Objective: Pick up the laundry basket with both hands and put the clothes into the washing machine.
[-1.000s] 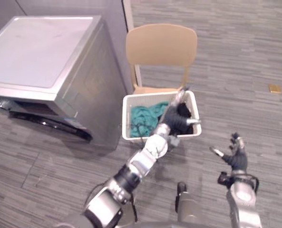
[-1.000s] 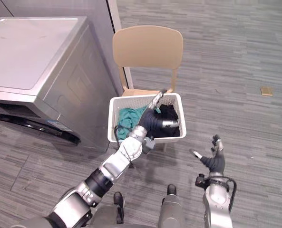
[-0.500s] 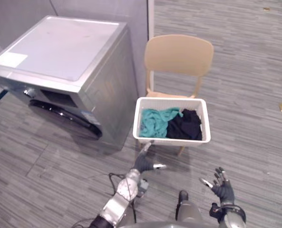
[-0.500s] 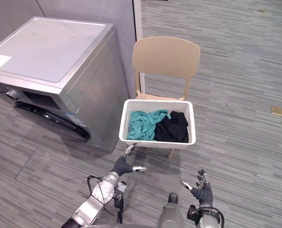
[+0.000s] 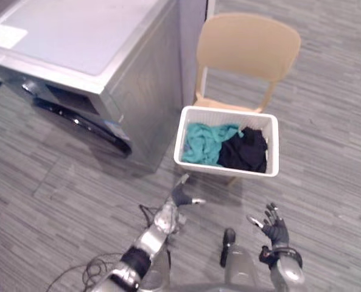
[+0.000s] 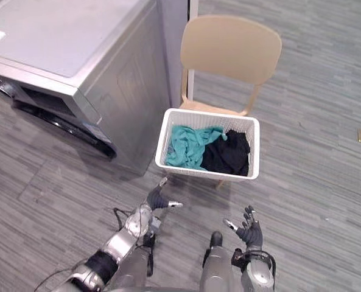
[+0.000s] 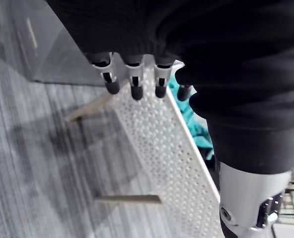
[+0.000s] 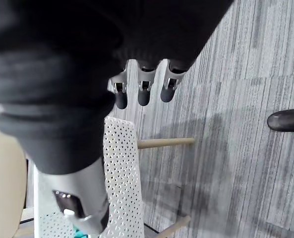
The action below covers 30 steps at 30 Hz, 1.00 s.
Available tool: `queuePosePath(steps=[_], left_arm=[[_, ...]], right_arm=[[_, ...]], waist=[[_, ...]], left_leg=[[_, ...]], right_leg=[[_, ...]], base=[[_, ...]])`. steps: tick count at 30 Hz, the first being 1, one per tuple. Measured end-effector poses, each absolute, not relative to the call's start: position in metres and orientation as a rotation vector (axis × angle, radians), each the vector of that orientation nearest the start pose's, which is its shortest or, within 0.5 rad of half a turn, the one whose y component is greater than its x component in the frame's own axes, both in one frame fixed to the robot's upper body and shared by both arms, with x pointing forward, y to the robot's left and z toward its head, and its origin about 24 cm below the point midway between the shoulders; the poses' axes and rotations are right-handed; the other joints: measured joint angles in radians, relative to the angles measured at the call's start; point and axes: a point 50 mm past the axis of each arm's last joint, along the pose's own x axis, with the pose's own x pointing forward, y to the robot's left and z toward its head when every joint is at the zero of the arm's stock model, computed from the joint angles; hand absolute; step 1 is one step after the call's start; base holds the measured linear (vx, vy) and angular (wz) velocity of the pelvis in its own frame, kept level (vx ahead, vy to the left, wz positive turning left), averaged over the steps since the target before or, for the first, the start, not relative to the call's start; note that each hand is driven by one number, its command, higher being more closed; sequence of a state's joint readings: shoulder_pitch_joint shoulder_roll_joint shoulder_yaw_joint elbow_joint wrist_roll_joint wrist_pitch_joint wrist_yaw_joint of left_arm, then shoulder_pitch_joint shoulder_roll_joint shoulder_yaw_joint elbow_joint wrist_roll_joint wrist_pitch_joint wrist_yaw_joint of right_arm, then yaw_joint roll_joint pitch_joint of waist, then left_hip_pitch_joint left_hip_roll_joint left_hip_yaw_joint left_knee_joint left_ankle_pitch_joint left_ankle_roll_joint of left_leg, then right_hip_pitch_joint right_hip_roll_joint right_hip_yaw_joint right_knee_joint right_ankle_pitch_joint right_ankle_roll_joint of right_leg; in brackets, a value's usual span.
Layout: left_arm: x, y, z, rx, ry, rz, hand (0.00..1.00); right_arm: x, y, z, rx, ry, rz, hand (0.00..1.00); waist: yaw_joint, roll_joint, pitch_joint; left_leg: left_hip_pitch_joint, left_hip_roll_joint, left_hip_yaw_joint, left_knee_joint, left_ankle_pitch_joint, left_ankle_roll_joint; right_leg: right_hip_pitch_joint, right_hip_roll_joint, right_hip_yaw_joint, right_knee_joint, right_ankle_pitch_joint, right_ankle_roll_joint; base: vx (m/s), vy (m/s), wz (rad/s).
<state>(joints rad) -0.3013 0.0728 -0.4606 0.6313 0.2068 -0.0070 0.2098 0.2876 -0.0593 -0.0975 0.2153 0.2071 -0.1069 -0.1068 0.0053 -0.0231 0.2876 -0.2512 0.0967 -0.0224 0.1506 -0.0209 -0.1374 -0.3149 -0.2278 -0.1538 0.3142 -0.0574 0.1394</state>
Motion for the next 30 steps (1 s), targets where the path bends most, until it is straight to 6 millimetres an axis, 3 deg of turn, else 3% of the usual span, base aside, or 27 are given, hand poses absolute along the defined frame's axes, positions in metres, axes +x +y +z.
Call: queuePosePath(steps=[3, 9, 15, 19, 22, 24, 28, 30], left_arm=[[0.289, 0.085, -0.032, 0.567, 0.277, -0.22, 0.0], [0.31, 0.096, -0.026, 0.608, 0.325, -0.139, 0.0], [0.341, 0.1, 0.003, 0.542, 0.31, -0.029, 0.0], [0.373, 0.12, 0.049, 0.428, 0.243, 0.118, 0.0], [0.395, 0.144, 0.093, 0.342, 0.158, 0.212, 0.0], [0.409, 0.158, 0.135, 0.302, 0.062, 0.269, 0.0], [0.42, 0.174, 0.194, 0.199, -0.071, 0.33, 0.0], [0.421, 0.177, 0.211, 0.125, -0.109, 0.339, 0.0]], right_arm=[[0.179, -0.207, -0.045, 0.111, 0.331, -0.32, 0.0], [0.186, -0.201, -0.041, 0.141, 0.306, -0.31, 0.0], [0.191, -0.201, -0.03, 0.175, 0.255, -0.314, 0.0], [0.192, -0.202, -0.028, 0.191, 0.246, -0.331, 0.0], [0.2, -0.201, -0.023, 0.21, 0.221, -0.324, 0.0], [0.205, -0.199, -0.019, 0.213, 0.202, -0.312, 0.0], [0.208, -0.196, -0.016, 0.217, 0.185, -0.277, 0.0], [0.208, -0.195, -0.015, 0.218, 0.183, -0.255, 0.0]], waist=[[-0.021, -0.022, 0.043], [-0.044, -0.032, 0.109], [-0.045, -0.074, 0.168], [-0.047, -0.102, 0.19], [-0.047, -0.112, 0.207], [-0.045, -0.113, 0.207], [-0.045, -0.113, 0.207], [-0.044, -0.114, 0.207]], left_leg=[[-0.01, 0.001, 0.027, 0.003, 0.004, 0.005], [-0.024, 0.005, 0.054, 0.009, 0.003, 0.005], [-0.035, 0.017, 0.097, 0.009, -0.007, 0.011], [-0.068, 0.037, 0.115, 0.027, -0.015, 0.009], [-0.073, 0.04, 0.137, 0.028, -0.016, 0.011], [-0.084, 0.043, 0.145, 0.035, -0.02, 0.017], [-0.089, 0.044, 0.159, 0.044, -0.028, 0.021], [-0.093, 0.045, 0.162, 0.053, -0.034, 0.021]], right_leg=[[-0.031, 0.004, 0.029, 0.004, 0.008, -0.001], [-0.061, 0.012, 0.06, 0.001, 0.017, 0.0], [-0.097, 0.031, 0.103, -0.012, 0.034, -0.002], [-0.109, 0.055, 0.121, -0.076, 0.079, -0.005], [-0.111, 0.061, 0.139, -0.114, 0.107, -0.003], [-0.11, 0.066, 0.149, -0.146, 0.128, -0.001], [-0.093, 0.067, 0.158, -0.201, 0.161, 0.005], [-0.087, 0.067, 0.159, -0.216, 0.168, 0.005]], base=[[0.01, -0.011, -0.23], [0.05, -0.012, -0.17], [0.02, -0.011, -0.21], [0.0, 0.0, -0.24], [0.0, 0.013, -0.21], [0.0, 0.016, -0.14], [0.01, 0.024, -0.11], [0.01, 0.028, -0.06]])
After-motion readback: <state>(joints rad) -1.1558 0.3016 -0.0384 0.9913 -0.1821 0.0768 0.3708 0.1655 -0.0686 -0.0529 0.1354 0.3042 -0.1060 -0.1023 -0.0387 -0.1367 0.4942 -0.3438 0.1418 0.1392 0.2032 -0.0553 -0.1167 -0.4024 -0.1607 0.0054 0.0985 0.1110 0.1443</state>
